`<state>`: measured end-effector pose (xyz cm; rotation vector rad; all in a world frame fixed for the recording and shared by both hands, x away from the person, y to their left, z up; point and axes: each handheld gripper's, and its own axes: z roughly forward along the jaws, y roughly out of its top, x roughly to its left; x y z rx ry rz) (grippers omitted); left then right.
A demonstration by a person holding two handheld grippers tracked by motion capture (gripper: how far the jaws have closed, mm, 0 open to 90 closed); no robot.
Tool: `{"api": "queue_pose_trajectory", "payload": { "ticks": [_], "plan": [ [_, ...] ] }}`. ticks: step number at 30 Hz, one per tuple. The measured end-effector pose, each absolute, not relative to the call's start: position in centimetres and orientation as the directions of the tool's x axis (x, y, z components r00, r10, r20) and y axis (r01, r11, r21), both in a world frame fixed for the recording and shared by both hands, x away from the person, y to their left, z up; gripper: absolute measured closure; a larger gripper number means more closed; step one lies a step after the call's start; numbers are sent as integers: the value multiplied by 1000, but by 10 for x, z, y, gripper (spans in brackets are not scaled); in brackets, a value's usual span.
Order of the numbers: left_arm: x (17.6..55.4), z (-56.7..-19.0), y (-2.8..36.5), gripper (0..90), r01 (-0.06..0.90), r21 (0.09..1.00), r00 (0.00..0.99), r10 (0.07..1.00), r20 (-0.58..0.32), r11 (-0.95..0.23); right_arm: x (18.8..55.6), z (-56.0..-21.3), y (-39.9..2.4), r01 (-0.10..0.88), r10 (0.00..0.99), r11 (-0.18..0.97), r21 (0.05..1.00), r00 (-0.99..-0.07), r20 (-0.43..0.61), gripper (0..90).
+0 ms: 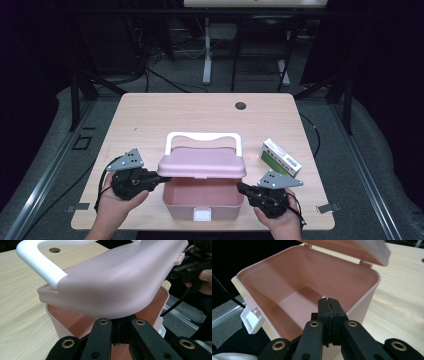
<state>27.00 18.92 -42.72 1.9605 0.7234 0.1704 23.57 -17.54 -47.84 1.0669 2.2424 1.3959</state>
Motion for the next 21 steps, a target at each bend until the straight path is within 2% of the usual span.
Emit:
{"api": "queue_pose_trajectory", "payload": {
  "ticks": [21],
  "plan": [
    [277,-423,190,899,413,858,803,566,-186,-305,236,-494,-159,460,679,277,844,-715,167,900]
  ]
}}
